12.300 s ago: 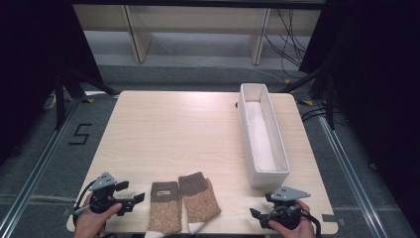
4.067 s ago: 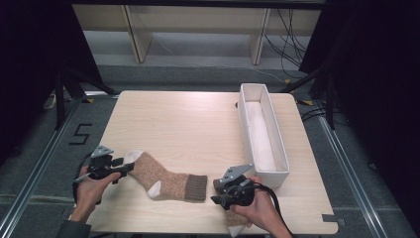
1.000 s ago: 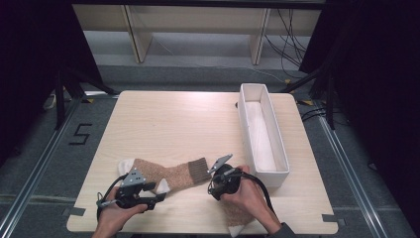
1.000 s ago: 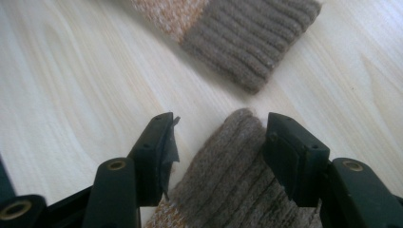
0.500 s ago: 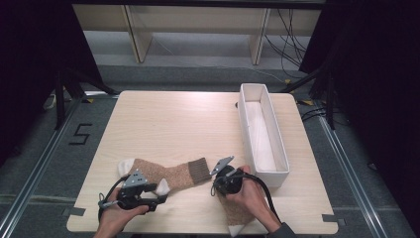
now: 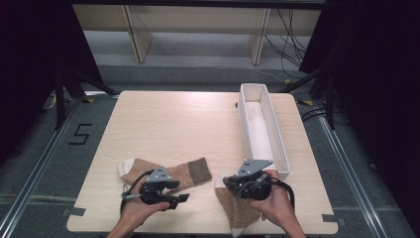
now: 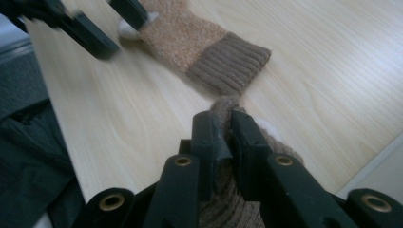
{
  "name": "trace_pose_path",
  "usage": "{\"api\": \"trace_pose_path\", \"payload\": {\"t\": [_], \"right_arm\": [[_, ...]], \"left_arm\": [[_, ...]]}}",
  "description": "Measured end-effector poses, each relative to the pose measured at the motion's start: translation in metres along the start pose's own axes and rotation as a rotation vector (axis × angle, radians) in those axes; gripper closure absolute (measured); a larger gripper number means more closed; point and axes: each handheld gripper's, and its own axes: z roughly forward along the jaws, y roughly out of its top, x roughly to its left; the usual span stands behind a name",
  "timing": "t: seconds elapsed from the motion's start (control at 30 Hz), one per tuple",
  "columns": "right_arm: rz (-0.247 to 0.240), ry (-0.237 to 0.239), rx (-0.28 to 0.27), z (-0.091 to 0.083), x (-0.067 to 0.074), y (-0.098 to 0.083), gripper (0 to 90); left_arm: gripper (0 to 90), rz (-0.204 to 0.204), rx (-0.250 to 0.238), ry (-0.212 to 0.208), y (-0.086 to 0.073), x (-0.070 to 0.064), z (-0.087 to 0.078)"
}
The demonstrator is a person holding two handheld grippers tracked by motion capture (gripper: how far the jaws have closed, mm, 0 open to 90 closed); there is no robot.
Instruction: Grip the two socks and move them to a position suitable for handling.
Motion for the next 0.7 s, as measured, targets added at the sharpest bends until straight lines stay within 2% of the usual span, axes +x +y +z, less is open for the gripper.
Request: {"api": "trace_pose_path", "payload": {"t": [0.03,0.1,0.13,0.17,0.23,0.33,0.4,0.43,0.47,0.53,0.57,0.7], "right_arm": [[-0.026,-0.007,-0.01,-0.004,-0.002,-0.001,80.7],[-0.014,-0.013,-0.029,-0.01,-0.001,-0.005,80.7],[0.009,-0.013,-0.027,-0.013,0.0,-0.007,80.7],[0.002,-0.021,-0.043,-0.014,0.0,-0.009,80.6],[0.002,-0.021,-0.049,-0.018,-0.001,-0.014,80.5],[0.029,-0.022,-0.053,-0.022,-0.001,-0.02,80.5],[0.036,-0.024,-0.057,-0.025,-0.002,-0.023,80.4],[0.028,-0.032,-0.066,-0.026,-0.002,-0.025,80.4],[0.042,-0.037,-0.063,-0.028,-0.002,-0.026,80.3],[0.051,-0.034,-0.058,-0.031,-0.002,-0.028,80.2],[0.036,-0.04,-0.072,-0.032,-0.003,-0.029,80.2],[0.053,-0.042,-0.07,-0.038,-0.001,-0.032,80.2]], "left_arm": [[39.1,-0.004,0.004,-0.005,0.005,-0.003,0.009],[39.1,0.023,0.032,-0.036,0.016,-0.007,0.024],[39.1,0.031,0.039,-0.044,0.021,-0.009,0.032],[39.3,0.037,0.042,-0.046,0.026,-0.01,0.04],[40.8,0.026,0.047,-0.059,0.035,-0.014,0.054],[41.4,0.077,0.059,-0.051,0.05,-0.021,0.07],[41.4,0.086,0.072,-0.059,0.057,-0.024,0.08],[41.3,0.085,0.087,-0.052,0.06,-0.025,0.084],[40.9,0.086,0.103,-0.046,0.062,-0.025,0.089],[38.1,0.106,0.129,-0.016,0.065,-0.023,0.097],[36.9,0.132,0.15,0.0,0.066,-0.022,0.1],[38.1,0.131,0.188,0.022,0.066,-0.019,0.112]]}}
